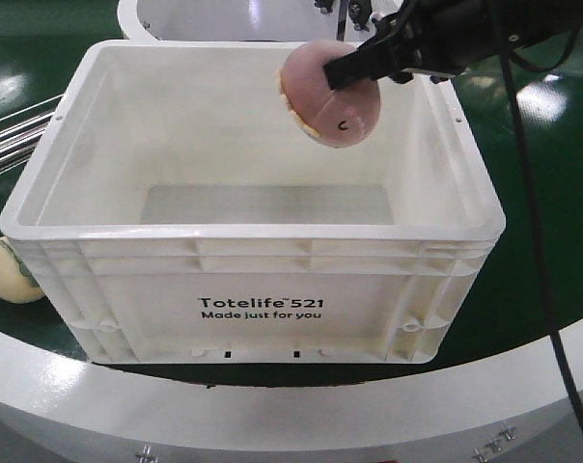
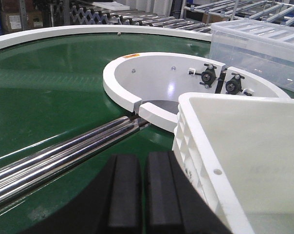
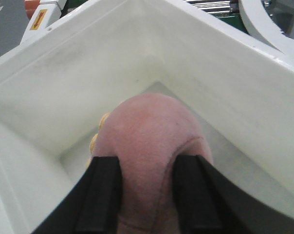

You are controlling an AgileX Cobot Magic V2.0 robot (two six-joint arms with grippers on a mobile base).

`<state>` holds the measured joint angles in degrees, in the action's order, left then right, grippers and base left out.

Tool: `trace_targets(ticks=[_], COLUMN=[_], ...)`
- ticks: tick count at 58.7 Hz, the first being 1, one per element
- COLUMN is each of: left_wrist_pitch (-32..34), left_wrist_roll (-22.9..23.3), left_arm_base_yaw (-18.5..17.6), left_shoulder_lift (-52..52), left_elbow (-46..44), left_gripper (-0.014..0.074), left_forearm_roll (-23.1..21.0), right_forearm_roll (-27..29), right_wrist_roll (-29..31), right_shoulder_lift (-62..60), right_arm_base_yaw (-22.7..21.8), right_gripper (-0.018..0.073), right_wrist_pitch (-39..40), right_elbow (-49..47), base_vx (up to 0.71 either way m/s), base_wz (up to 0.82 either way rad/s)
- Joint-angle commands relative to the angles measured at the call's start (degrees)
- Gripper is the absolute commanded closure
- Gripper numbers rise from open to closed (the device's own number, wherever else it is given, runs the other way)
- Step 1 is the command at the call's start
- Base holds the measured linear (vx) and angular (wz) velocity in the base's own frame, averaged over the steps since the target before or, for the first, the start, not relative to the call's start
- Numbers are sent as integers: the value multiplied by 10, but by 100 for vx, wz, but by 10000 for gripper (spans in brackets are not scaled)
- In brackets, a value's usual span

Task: Place moving items into box and shelve
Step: 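Lift the pink ball over the tote and release it inside, then lower the left gripper onto the cream green-striped ball and grasp it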

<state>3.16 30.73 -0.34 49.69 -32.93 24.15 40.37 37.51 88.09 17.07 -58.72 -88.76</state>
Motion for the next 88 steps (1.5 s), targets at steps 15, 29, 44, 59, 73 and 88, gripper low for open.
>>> trace_targets(ticks=[15, 29, 44, 59, 73, 88], left_wrist_pitch=[48, 48, 48, 48, 73, 64], left_wrist_roll=[4, 4, 4, 4, 3, -101], left_arm_base_yaw=[1, 1, 1, 1, 1, 1], left_shoulder_lift=[-11, -11, -11, -11, -10, 19], left_elbow=[-20, -20, -20, -20, -20, -21], left_gripper=[383, 379, 377, 377, 377, 352], left_forearm_roll=[-3, -3, -3, -3, -3, -3], right_forearm_roll=[20, -22, -334, -645, -638, -647], right_wrist_roll=[4, -52, -294, -575, -597, -604], right_shoulder_lift=[-23, -53, -92, -96, -97, -97], right_arm_base_yaw=[12, 8, 7, 7, 7, 7], right_gripper=[76, 138, 156, 174, 174, 174], right_wrist_pitch=[68, 179, 286, 220, 222, 195], right_elbow=[-17, -17, -17, -17, -17, -17], base_vx=[0, 0, 0, 0, 0, 0], base_wz=[0, 0, 0, 0, 0, 0])
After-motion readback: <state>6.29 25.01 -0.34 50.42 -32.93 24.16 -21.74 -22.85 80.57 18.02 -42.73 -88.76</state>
